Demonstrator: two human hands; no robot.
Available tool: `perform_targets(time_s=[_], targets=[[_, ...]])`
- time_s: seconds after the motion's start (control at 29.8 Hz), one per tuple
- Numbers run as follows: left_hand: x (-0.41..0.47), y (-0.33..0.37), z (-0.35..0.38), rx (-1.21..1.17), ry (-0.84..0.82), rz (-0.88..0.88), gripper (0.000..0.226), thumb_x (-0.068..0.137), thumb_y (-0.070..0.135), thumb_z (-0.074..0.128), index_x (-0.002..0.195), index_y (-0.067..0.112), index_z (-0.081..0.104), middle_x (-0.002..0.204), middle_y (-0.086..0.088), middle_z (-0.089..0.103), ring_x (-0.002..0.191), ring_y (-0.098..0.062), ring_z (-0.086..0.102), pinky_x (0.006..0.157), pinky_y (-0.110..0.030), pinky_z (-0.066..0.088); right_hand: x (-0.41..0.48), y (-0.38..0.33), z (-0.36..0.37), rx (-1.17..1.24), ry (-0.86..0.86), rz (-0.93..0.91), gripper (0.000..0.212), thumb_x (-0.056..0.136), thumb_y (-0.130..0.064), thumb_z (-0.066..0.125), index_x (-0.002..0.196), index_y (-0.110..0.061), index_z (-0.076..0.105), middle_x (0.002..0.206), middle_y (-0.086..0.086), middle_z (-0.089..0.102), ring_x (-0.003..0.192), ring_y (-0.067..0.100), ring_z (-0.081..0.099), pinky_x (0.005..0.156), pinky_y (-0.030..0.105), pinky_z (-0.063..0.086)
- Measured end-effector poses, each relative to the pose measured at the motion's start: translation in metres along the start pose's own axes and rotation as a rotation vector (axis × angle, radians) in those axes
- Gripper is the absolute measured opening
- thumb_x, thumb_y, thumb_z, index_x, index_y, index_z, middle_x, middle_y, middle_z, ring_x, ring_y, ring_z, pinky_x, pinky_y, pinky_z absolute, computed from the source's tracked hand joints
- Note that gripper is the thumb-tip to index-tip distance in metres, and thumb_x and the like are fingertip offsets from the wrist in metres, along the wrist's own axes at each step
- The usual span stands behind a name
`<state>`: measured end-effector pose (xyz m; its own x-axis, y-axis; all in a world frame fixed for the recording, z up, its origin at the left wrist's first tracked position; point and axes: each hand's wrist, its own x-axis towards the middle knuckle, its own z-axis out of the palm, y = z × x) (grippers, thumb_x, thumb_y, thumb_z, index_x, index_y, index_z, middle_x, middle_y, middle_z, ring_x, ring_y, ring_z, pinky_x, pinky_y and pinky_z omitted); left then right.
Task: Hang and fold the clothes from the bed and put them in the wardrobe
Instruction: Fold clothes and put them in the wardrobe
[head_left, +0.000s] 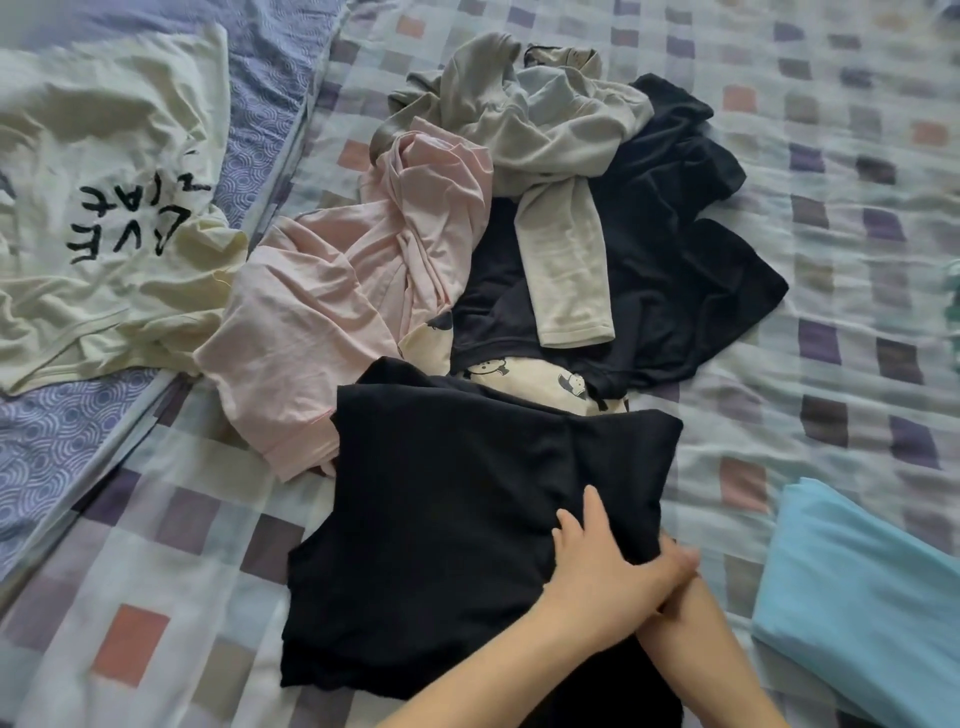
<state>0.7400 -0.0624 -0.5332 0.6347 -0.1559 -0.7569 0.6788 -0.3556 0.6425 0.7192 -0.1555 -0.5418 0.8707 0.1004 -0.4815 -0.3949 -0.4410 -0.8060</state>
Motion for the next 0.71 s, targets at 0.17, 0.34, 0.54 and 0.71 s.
perform_targets(time_s=[0.17,0.34,0.54,0.71], targets=[[-0.007,0.030,0.046,-0.263,-0.113,-0.074,0.087,0.063,0.058,0.057,0.135,0.014,0.036,0.142,-0.012,0.038,0.130,-0.020,0.038,0.106,-0.032,0.034,-0.038,-0.016,-0.044,-0.092,0.058,0.221,0.029,0.071,-0.001,0.075,0.091,-0.015,0.058,0.069,-0.011,0.060,0.082,0.022,0.065,0.072,0.031,0.051],[0.004,0.027,0.030,-0.565,-0.232,-0.138,0.018,0.094,0.033,0.049,0.091,0.017,0.057,0.078,0.000,0.058,0.073,-0.013,0.056,0.068,-0.021,0.045,-0.046,-0.030,-0.042,-0.093,-0.068,0.085,0.081,0.079,-0.004,0.067,0.125,-0.053,0.023,0.092,-0.036,0.055,0.078,-0.020,0.055,0.068,0.000,0.040],[0.014,-0.062,-0.073,-0.673,-0.076,-0.304,0.043,0.093,0.041,0.051,0.116,0.007,0.062,0.115,-0.013,0.067,0.105,-0.025,0.062,0.100,-0.038,0.044,-0.051,-0.014,0.000,0.072,-0.319,0.096,0.039,0.082,-0.019,0.068,0.109,-0.044,0.053,0.076,-0.010,0.065,0.065,0.005,0.059,0.065,0.020,0.050],[0.024,-0.096,-0.069,-0.512,0.084,-0.227,0.059,0.081,0.054,0.062,0.123,0.014,0.054,0.119,-0.007,0.062,0.107,-0.019,0.059,0.100,-0.031,0.043,-0.050,0.046,0.027,-0.291,-0.039,0.179,0.031,0.088,-0.026,0.060,0.085,-0.045,0.035,0.087,-0.010,0.051,0.080,0.004,0.051,0.078,0.015,0.044]])
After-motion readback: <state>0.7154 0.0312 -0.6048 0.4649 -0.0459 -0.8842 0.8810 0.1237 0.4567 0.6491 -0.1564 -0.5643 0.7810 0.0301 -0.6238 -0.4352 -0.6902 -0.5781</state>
